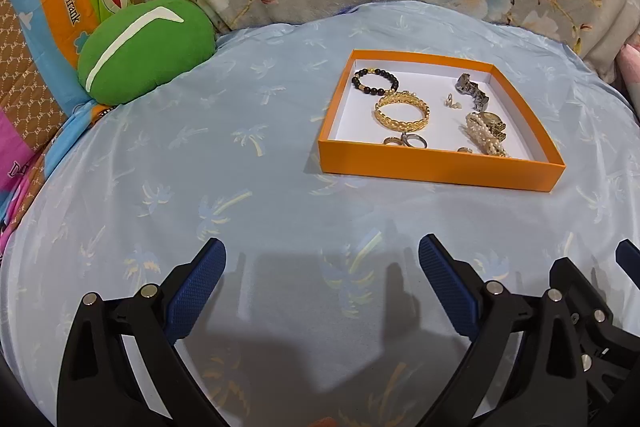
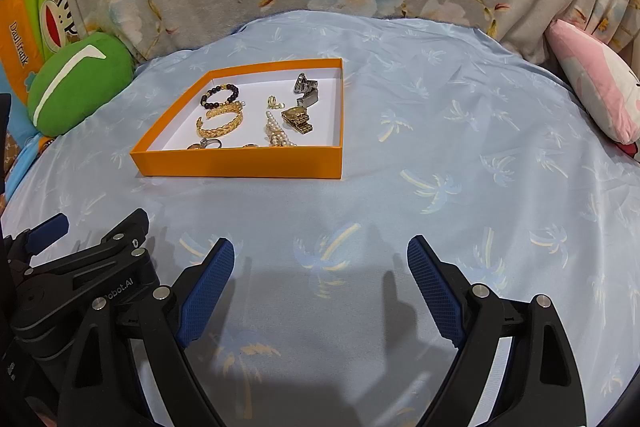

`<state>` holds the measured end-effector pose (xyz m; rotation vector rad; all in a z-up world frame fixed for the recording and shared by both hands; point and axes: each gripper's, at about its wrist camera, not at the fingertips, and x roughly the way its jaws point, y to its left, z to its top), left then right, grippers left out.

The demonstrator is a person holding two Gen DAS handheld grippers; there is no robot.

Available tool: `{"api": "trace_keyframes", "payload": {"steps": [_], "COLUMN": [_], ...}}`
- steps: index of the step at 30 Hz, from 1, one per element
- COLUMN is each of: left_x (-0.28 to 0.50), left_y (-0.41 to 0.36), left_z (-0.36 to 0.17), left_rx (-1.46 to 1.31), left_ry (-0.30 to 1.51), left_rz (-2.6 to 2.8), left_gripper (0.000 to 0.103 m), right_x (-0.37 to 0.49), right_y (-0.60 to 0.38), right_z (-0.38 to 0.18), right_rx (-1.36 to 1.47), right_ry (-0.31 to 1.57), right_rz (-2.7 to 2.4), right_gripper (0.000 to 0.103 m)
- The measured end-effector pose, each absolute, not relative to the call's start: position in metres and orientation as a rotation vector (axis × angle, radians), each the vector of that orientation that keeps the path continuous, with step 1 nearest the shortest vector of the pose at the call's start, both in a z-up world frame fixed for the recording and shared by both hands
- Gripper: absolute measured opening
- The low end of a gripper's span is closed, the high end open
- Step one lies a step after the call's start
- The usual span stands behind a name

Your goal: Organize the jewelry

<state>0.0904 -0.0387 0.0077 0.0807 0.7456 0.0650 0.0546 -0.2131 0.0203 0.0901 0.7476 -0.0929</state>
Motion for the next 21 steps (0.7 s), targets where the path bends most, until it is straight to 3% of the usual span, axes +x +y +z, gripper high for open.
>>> {"api": "trace_keyframes", "payload": {"steps": [21], "left_x": [0.0881], "left_y": [-0.0381], "left_z": [0.0100], "left_rx": [0.097], "left_ry": [0.736], "left_rz": [0.081], "left_gripper": [0.095], "right_x": [0.0547], "right_y": [-0.2146], "right_z": [0.0200], "right_rx": [0.092], "right_ry": [0.746], "right_rz": [-0.093], "right_gripper": [0.086]}}
